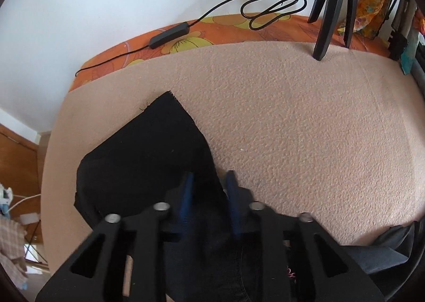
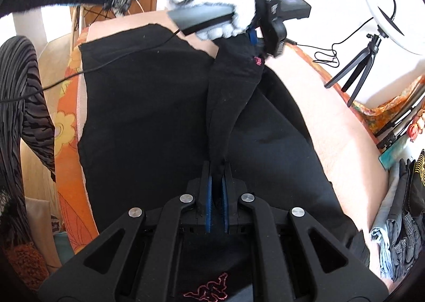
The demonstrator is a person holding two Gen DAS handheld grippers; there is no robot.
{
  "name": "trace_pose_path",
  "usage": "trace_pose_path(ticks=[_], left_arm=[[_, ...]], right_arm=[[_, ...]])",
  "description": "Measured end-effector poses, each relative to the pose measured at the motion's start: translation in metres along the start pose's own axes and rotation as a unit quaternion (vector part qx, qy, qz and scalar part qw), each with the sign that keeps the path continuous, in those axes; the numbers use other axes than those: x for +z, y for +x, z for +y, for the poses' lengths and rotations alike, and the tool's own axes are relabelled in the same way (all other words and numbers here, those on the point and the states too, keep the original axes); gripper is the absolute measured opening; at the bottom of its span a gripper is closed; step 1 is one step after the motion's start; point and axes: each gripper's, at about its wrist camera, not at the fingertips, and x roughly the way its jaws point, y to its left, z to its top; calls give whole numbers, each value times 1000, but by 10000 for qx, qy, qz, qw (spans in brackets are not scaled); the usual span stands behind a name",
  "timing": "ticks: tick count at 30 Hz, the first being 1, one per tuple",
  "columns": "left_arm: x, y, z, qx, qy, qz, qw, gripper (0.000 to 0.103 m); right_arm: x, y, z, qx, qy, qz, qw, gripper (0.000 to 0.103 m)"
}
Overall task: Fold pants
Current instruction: 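Lift the pants with both grippers and fold one leg over the other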
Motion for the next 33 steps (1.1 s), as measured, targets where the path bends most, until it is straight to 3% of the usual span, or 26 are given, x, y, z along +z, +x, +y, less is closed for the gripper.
trace_pose_path(ticks=[3, 6, 15, 24, 30, 33], left_arm=[[-8, -5, 1, -49, 0, -221, 9997, 3], [-14, -22, 9, -226, -355, -480, 9980, 2], [-55, -106, 66, -727, -1232, -1395, 9798, 1], [-142, -143, 101, -763, -1828, -1783, 9638, 1], [-227, -143, 120, -1033, -2765, -2074, 9327, 1], [-257, -130, 115, -1054, -2802, -1936, 9343, 1]], right_arm=[[-1, -3, -4, -48, 79, -58, 9999, 7], [-3, -4, -6, -93, 121, -74, 9999, 7], [2, -15, -3, -397, -8, -223, 9990, 7], [-1, -40, 11, -706, -249, -379, 9965, 7], [-20, -54, 35, -802, -536, -282, 9949, 7], [-33, -49, 52, -852, -795, -85, 9931, 7]])
